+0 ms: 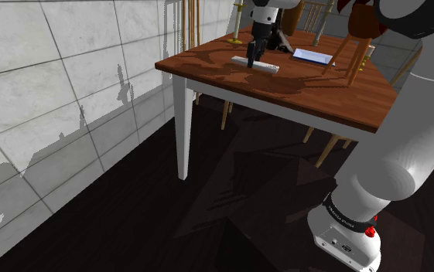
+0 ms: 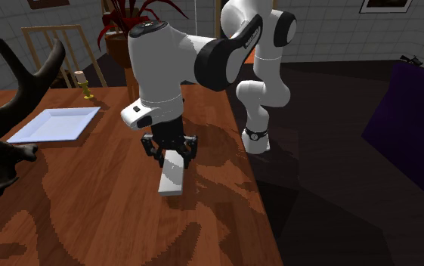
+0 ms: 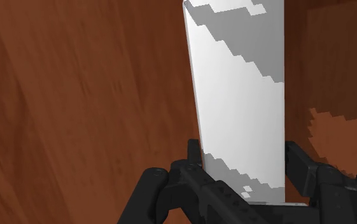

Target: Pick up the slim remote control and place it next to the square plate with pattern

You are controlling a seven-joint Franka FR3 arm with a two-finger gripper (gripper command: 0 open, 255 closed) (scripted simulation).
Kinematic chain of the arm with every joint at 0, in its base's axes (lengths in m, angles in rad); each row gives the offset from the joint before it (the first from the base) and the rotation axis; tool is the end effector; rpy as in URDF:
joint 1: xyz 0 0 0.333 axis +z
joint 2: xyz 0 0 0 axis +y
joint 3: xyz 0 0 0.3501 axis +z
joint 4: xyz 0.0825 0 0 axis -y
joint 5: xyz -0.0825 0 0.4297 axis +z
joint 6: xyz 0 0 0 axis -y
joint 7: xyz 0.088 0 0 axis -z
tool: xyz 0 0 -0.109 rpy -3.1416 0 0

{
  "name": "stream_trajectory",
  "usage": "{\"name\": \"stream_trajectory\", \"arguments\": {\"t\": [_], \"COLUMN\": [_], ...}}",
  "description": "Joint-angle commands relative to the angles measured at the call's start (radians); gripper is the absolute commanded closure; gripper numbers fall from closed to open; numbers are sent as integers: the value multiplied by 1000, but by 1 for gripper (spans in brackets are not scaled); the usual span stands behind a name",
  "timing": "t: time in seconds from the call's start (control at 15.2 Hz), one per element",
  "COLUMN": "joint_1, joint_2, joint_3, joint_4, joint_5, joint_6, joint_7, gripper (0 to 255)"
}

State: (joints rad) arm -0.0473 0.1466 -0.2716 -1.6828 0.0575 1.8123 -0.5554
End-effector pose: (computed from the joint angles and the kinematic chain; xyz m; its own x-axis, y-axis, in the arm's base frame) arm 0.6259 -0.1915 0.5299 0.9748 0.2231 -0.0012 0.2230 -0.9746 -0.0201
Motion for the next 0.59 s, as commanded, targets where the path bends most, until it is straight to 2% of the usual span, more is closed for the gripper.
{"name": "stream_trajectory", "arguments": {"t": [0.0,0.53], "joint_1": [0,-3], "joint_2": [-4,2], "joint_3": [0,-2], "joint_4": [22,137], "joint_5": [-1,-1], "joint_6": [-26,-135], "joint_7": [2,3], "gripper": [255,255]}}
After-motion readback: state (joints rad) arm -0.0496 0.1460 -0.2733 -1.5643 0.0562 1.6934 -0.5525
